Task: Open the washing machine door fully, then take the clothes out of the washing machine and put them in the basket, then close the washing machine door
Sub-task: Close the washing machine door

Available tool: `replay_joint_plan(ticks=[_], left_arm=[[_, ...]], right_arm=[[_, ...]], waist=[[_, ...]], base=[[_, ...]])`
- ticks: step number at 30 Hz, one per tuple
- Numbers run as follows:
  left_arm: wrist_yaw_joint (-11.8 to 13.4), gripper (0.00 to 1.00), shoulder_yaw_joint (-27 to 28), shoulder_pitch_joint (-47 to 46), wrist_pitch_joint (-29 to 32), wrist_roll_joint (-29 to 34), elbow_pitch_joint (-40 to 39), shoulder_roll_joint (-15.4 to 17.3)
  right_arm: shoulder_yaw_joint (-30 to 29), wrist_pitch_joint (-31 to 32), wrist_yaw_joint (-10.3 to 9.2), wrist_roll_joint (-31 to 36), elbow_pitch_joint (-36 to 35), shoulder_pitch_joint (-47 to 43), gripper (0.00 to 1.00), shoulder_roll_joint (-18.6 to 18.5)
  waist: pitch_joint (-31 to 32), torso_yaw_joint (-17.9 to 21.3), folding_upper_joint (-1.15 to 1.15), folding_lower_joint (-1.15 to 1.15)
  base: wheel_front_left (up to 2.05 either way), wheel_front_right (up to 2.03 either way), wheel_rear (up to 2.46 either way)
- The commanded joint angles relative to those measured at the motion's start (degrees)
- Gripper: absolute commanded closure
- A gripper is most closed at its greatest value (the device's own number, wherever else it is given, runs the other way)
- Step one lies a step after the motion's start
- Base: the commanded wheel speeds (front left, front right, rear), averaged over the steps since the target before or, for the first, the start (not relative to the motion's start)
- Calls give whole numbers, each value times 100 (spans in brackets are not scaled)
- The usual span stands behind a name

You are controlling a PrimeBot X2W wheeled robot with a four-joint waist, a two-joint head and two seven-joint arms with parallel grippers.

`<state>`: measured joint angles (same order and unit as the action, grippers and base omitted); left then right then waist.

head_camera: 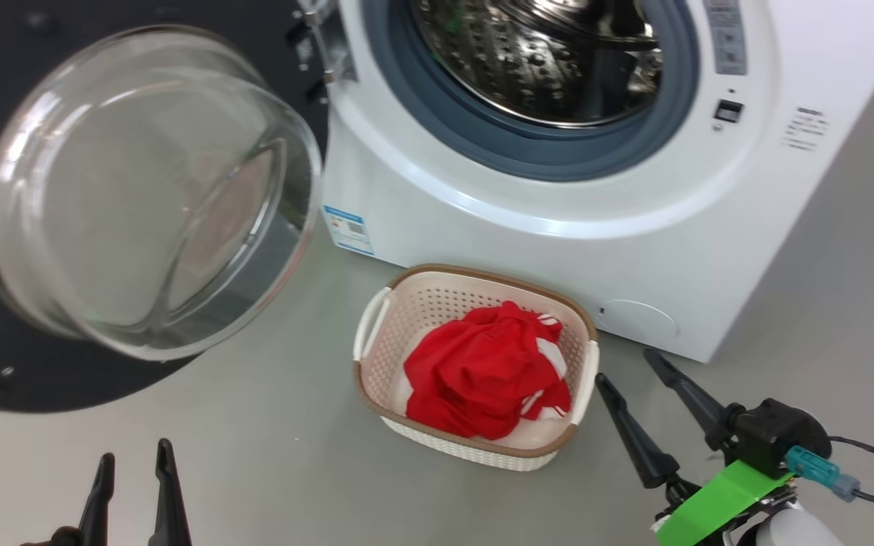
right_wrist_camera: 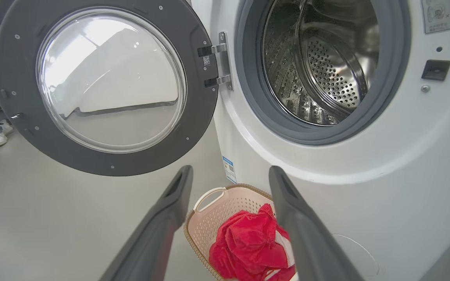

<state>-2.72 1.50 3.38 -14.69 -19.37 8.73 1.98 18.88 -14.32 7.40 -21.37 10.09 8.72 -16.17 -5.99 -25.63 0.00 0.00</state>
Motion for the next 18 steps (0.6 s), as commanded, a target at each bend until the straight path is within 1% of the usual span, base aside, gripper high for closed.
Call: replay_joint_plan(ticks=[1, 6, 7, 13, 18], left_arm=[[49, 0, 167, -39, -31, -21, -123, 90], [76, 0, 136, 52, -31, -78, -132, 90], [112, 0, 155, 91, -31, -119, -171, 90], [188, 0, 185, 155, -31, -230, -291, 90], [255, 0, 185, 188, -31, -292, -380, 90]], right_arm=[[154, -68, 9, -59, -110, 134, 0, -19], [272, -68, 9, -96, -65, 166, 0, 10], [367, -68, 9, -108, -51, 208, 0, 23], [627, -68, 9, -169, 39, 419, 0, -17], [728, -68, 9, -215, 99, 545, 0, -52]], waist=[[65, -170, 0, 0], [120, -380, 0, 0], [112, -403, 0, 0], [30, -453, 0, 0], [-11, -471, 0, 0]], base=[[0, 0, 0], [0, 0, 0], [0, 0, 0], [0, 0, 0], [0, 0, 0]])
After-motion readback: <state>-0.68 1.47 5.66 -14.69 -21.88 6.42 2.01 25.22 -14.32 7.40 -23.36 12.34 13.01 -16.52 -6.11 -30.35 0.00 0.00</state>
